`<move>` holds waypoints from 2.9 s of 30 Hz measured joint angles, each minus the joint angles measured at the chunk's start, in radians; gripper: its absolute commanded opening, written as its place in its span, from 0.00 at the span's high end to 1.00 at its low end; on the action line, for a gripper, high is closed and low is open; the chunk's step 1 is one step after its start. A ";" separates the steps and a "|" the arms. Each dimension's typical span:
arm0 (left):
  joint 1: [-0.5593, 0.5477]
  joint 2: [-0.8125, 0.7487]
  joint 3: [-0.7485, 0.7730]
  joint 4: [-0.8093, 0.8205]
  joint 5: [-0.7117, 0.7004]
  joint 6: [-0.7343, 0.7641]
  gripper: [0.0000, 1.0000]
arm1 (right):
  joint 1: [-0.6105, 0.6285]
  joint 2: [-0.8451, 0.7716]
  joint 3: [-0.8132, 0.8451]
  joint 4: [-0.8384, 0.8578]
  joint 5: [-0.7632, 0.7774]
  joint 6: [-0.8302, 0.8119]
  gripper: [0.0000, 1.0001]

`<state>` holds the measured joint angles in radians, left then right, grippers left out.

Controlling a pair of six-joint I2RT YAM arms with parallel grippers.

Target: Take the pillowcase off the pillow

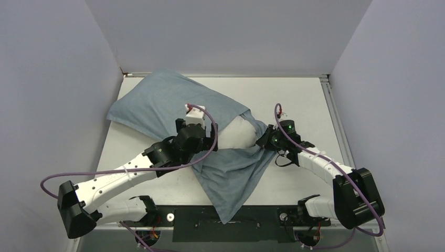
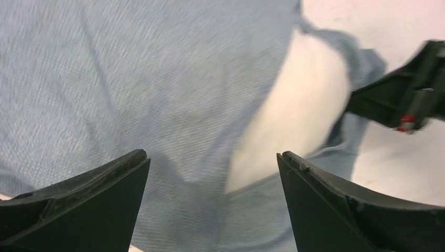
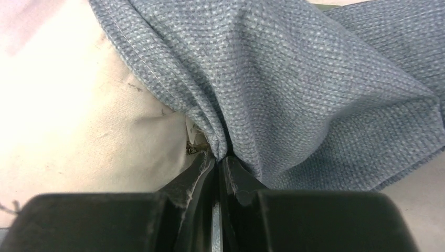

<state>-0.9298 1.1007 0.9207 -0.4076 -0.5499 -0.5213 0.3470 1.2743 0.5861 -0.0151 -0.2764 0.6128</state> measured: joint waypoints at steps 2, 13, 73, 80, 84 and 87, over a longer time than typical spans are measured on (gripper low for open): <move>-0.055 0.016 0.074 -0.019 -0.035 0.022 0.03 | 0.000 0.000 -0.009 0.019 -0.013 0.006 0.95; -0.183 0.310 0.382 -0.035 -0.104 0.128 0.04 | 0.000 -0.001 -0.019 0.050 -0.047 0.030 0.95; 0.012 0.269 0.263 -0.058 0.221 0.216 1.00 | -0.003 0.021 0.399 -0.381 -0.075 -0.045 0.95; 0.108 0.147 0.183 0.004 0.314 0.220 1.00 | -0.037 0.088 0.494 -0.449 -0.090 -0.073 0.95; 0.169 0.121 0.179 0.021 0.385 0.219 1.00 | -0.039 0.119 0.493 -0.455 -0.108 -0.079 0.95; 0.216 0.129 0.184 0.030 0.439 0.218 1.00 | -0.040 0.125 0.483 -0.440 -0.122 -0.081 0.94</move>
<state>-0.7139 1.2301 1.1049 -0.3779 -0.1104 -0.3031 0.3073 1.3994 1.0691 -0.4553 -0.3988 0.5320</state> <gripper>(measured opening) 0.071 0.065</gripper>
